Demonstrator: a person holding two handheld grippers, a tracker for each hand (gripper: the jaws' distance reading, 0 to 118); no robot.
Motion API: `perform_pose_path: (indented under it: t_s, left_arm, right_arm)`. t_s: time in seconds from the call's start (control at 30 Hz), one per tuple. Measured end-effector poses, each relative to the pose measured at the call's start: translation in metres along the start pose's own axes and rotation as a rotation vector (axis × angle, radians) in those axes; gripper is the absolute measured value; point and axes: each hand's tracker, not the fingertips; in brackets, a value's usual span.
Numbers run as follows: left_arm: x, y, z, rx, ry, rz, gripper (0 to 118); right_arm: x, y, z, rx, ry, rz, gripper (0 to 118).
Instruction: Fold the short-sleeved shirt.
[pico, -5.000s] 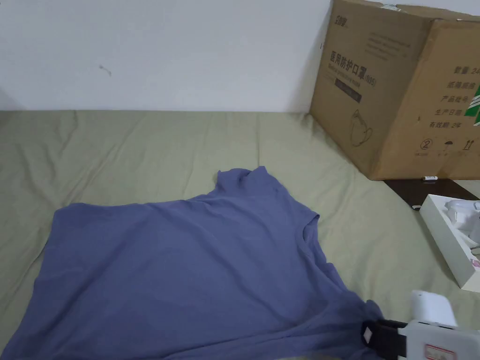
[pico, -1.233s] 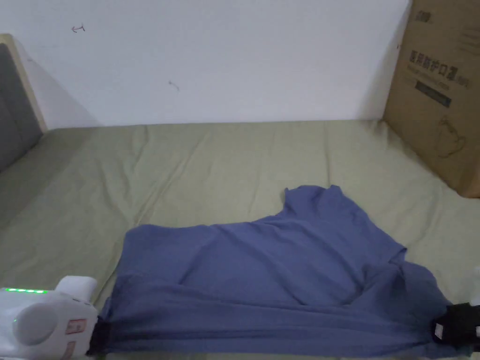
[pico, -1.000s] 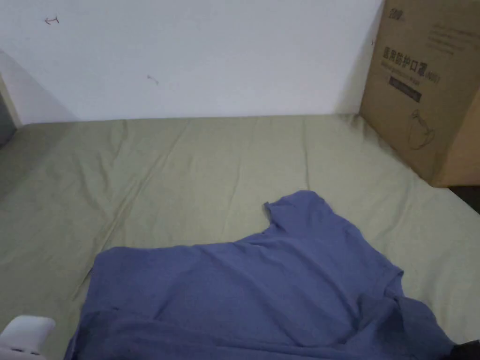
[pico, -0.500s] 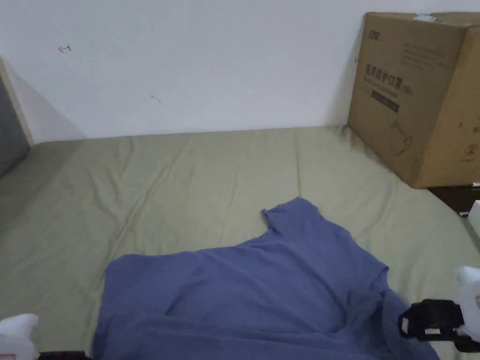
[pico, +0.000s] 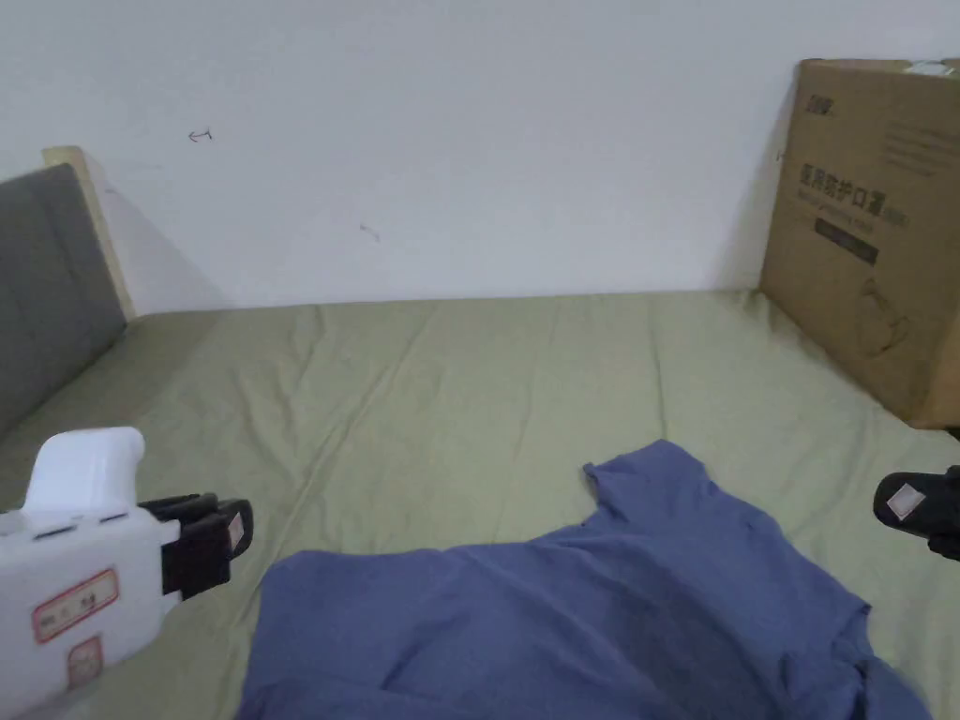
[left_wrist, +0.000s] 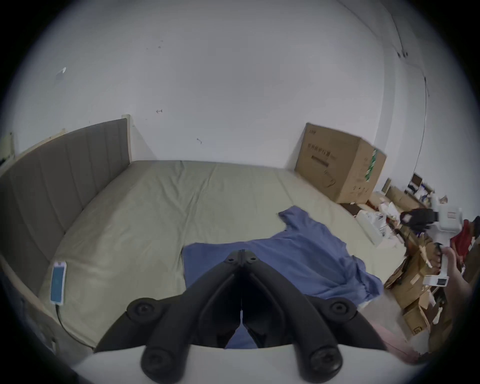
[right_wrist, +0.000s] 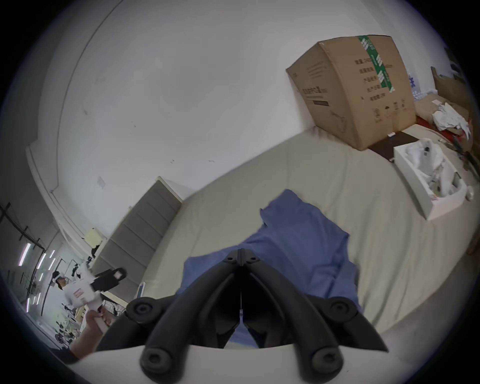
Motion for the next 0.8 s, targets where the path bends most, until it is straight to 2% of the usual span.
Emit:
perform_pose_path:
  t_s: [0.07,0.13,0.17,0.2,0.23,0.27,0.4,0.57,0.63,0.73,0.77,0.8]
  left_arm:
    - [-0.023,0.02,-0.058,-0.089,0.037,0.037,0]
    - [-0.051,0.031,-0.129,-0.279,0.109,0.034,0]
    - [-0.061,0.03,-0.16,-0.359,0.105,0.039,5]
    - [-0.073,0.026,-0.19,-0.434,0.105,0.048,32]
    - [-0.081,0.02,-0.214,-0.494,0.136,0.046,79]
    - [-0.087,0.015,-0.231,-0.518,0.171,0.031,115]
    - [-0.096,-0.008,-0.283,-0.588,0.141,0.034,112]
    - [-0.117,-0.06,-0.336,-0.704,0.202,0.007,112]
    - [-0.116,-0.07,-0.331,-0.571,0.162,0.061,118]
    - [-0.109,-0.078,-0.325,-0.536,0.213,0.019,118]
    - [-0.106,-0.074,-0.324,-0.545,0.219,0.019,118]
    - [-0.103,-0.069,-0.322,-0.555,0.228,0.019,112]
  right_arm:
    - [-0.004,0.007,-0.022,-0.013,-0.034,0.045,0]
    - [-0.003,0.009,-0.044,-0.044,-0.058,0.097,0]
    - [-0.001,0.008,-0.053,-0.063,-0.059,0.108,0]
    - [0.002,0.007,-0.067,-0.086,-0.063,0.109,0]
    - [0.006,0.003,-0.078,-0.112,-0.068,0.103,0]
    - [0.009,0.0,-0.086,-0.144,-0.071,0.096,0]
    - [0.029,-0.017,-0.12,-0.264,-0.08,0.037,0]
    - [0.038,-0.033,-0.142,-0.337,-0.109,0.077,0]
    - [0.037,-0.036,-0.145,-0.355,-0.11,0.087,0]
    - [0.034,-0.037,-0.144,-0.362,-0.099,0.107,0]
    - [0.034,-0.036,-0.145,-0.359,-0.097,0.114,0]
    - [0.033,-0.035,-0.146,-0.356,-0.094,0.121,0]
